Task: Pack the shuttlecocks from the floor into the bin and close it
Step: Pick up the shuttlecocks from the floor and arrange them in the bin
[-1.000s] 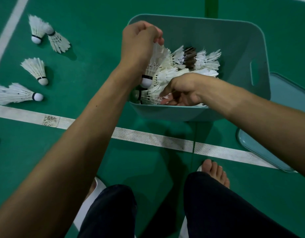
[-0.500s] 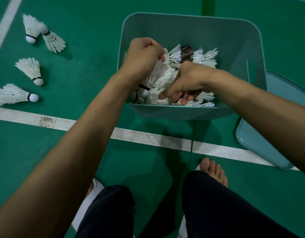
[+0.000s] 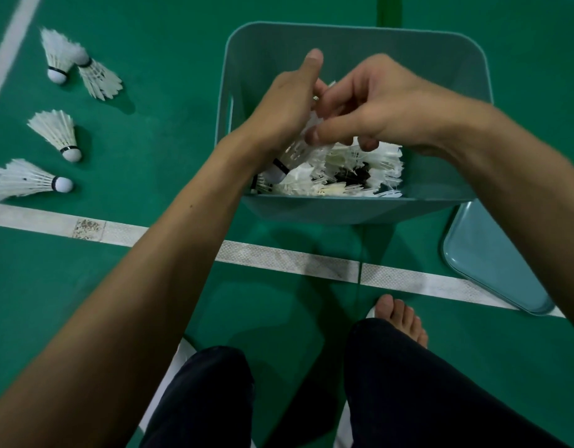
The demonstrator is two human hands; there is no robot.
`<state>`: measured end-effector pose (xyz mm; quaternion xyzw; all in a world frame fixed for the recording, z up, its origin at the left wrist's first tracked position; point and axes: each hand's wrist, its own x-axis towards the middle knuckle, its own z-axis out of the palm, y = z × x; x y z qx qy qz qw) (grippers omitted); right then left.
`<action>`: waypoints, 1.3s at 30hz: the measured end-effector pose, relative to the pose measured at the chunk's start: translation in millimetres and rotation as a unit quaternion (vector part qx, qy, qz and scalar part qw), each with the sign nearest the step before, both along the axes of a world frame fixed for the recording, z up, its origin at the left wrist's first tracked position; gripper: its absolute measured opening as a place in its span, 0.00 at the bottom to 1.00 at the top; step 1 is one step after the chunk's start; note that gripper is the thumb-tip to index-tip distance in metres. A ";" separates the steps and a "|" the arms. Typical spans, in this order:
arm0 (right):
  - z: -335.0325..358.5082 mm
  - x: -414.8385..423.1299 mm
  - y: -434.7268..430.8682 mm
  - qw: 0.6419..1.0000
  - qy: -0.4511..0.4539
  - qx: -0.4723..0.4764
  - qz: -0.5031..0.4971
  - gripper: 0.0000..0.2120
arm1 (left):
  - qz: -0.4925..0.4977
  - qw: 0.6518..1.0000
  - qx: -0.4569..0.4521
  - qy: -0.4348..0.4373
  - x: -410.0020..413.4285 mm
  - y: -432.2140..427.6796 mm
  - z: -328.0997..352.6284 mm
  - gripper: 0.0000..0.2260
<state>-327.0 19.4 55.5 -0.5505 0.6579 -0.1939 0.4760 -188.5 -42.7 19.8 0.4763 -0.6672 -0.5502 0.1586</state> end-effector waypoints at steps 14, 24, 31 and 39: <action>-24.2 -8.9 19.2 0.962 0.104 0.191 -0.166 0.09 | -0.170 0.914 -0.135 -0.341 15.5 3.4 -0.1 0.08; -73.6 -1.1 2.6 0.908 -0.130 0.328 -0.228 0.08 | -0.182 0.901 -0.186 -0.347 30.6 10.4 -14.8 0.11; -68.8 3.3 1.2 0.946 0.030 0.276 -0.168 0.04 | -0.190 0.899 -0.198 -0.341 30.0 12.0 -20.8 0.11; -28.3 0.9 -11.6 0.947 0.138 0.285 -0.050 0.21 | -0.170 0.911 -0.221 -0.305 39.8 16.5 -6.9 0.10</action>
